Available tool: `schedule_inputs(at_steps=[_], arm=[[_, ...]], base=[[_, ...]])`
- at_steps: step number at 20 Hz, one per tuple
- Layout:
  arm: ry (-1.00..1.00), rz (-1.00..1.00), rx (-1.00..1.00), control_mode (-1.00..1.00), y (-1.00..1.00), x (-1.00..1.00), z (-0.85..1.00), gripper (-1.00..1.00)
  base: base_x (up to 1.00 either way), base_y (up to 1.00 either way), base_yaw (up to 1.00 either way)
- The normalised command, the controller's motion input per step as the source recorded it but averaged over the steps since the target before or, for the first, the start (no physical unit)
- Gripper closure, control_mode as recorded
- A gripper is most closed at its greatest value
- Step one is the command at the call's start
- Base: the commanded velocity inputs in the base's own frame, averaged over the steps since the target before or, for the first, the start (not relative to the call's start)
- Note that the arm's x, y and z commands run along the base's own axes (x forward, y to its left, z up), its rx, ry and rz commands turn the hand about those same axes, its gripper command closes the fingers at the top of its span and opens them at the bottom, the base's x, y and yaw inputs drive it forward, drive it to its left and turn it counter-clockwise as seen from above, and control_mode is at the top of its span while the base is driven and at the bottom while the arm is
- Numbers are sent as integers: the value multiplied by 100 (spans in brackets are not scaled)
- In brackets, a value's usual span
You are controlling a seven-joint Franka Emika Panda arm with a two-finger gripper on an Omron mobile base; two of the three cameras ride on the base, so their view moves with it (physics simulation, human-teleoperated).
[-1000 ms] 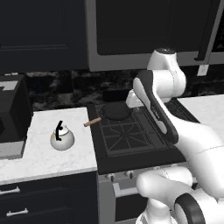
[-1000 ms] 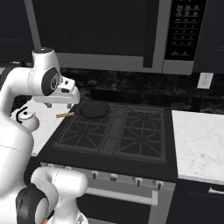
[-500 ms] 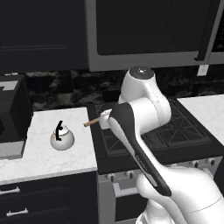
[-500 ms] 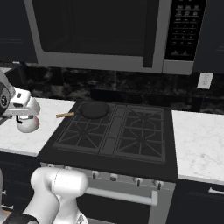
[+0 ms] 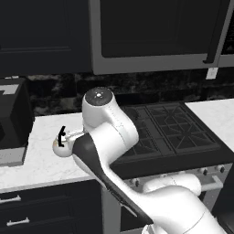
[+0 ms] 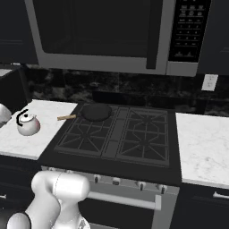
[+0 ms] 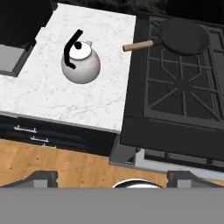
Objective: Pick the kettle from the counter and place it on a stove burner. Then turn the burner on.
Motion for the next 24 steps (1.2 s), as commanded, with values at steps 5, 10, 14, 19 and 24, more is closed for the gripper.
schedule_inputs(at_steps=[5, 10, 14, 19, 24], arm=[[0, 0, 0, -100, 53, 96, -18, -100], [3, 0, 2, -100, 25, 98, -38, -100], [1, 2, 12, -100, 0, 13, -22, -100], [5, 0, 4, -100, 19, 50, -29, -100], [5, 0, 0, -100, 11, 46, -14, -100]], base=[[0, 0, 0], [0, 0, 0], [0, 0, 0], [0, 0, 0], [0, 0, 0]])
